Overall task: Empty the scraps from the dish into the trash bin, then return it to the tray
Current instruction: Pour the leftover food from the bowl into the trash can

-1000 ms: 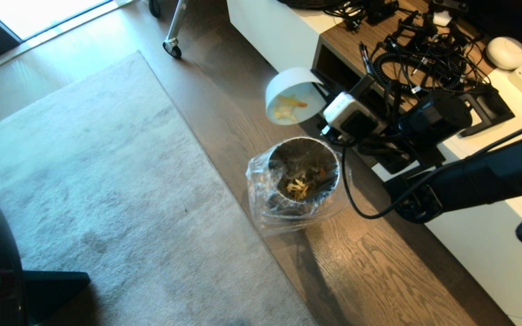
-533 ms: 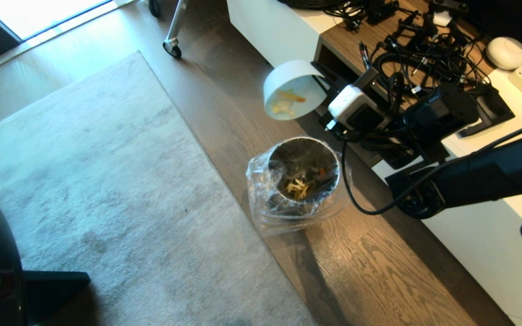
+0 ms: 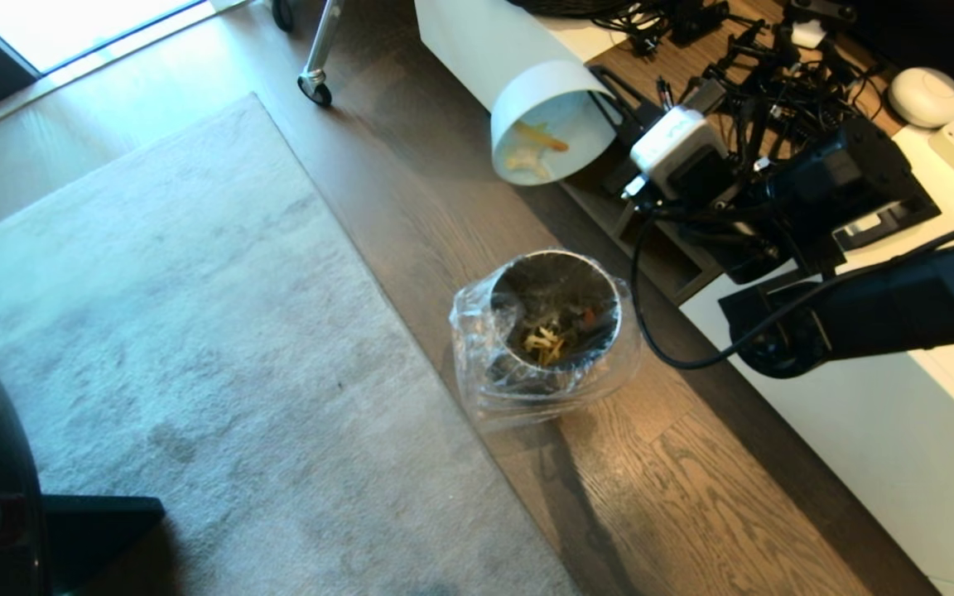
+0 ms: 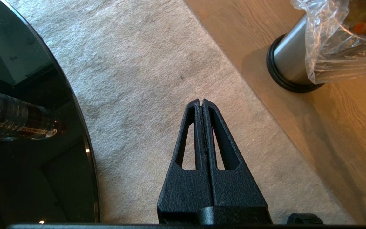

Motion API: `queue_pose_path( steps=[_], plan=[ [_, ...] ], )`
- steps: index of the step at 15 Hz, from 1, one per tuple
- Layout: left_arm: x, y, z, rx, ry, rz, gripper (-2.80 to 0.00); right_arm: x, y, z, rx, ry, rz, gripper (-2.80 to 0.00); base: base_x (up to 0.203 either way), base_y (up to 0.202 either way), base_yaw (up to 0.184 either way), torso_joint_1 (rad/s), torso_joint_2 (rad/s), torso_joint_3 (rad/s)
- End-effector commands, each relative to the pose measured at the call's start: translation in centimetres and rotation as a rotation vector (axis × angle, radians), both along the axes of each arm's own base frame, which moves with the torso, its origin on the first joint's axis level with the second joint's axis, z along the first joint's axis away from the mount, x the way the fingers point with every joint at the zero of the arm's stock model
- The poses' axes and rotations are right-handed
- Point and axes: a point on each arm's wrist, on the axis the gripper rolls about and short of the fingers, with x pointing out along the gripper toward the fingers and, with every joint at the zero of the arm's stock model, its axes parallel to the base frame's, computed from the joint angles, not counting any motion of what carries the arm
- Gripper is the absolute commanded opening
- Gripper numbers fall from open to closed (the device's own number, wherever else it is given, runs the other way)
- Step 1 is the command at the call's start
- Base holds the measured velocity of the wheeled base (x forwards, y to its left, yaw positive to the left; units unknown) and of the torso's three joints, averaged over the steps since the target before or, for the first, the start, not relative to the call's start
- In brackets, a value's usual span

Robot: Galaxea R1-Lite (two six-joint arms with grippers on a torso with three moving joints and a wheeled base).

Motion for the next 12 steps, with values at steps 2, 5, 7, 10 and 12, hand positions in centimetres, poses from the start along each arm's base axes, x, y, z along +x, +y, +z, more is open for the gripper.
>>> queue_pose_path(
  steps=[2,5,7,10,12],
  plan=[
    [0.0,0.0,0.0,-0.001,-0.001,0.0,-2.8,-0.8,-0.5,1.8,0.046,-0.081,0.007,-2.8,0.0,0.0,0.0,0.0,0.0,0.0],
    [0.0,0.0,0.0,-0.001,-0.001,0.0,-2.8,-1.4,-0.7,2.4,0.045,-0.088,0.035,-2.8,0.0,0.0,0.0,0.0,0.0,0.0],
    [0.0,0.0,0.0,-0.001,0.001,0.0,-2.8,-1.3,-0.7,1.2,0.02,-0.045,0.042,-2.8,0.0,0.0,0.0,0.0,0.0,0.0],
    [0.0,0.0,0.0,-0.001,-0.001,0.0,-2.8,-0.2,-0.6,-3.0,-0.06,0.076,0.016,-2.8,0.0,0.0,0.0,0.0,0.0,0.0],
    [0.0,0.0,0.0,-0.001,-0.001,0.0,-2.8,0.3,-0.6,-5.2,-0.146,0.065,-0.062,-2.8,0.0,0.0,0.0,0.0,0.0,0.0]
  ],
)
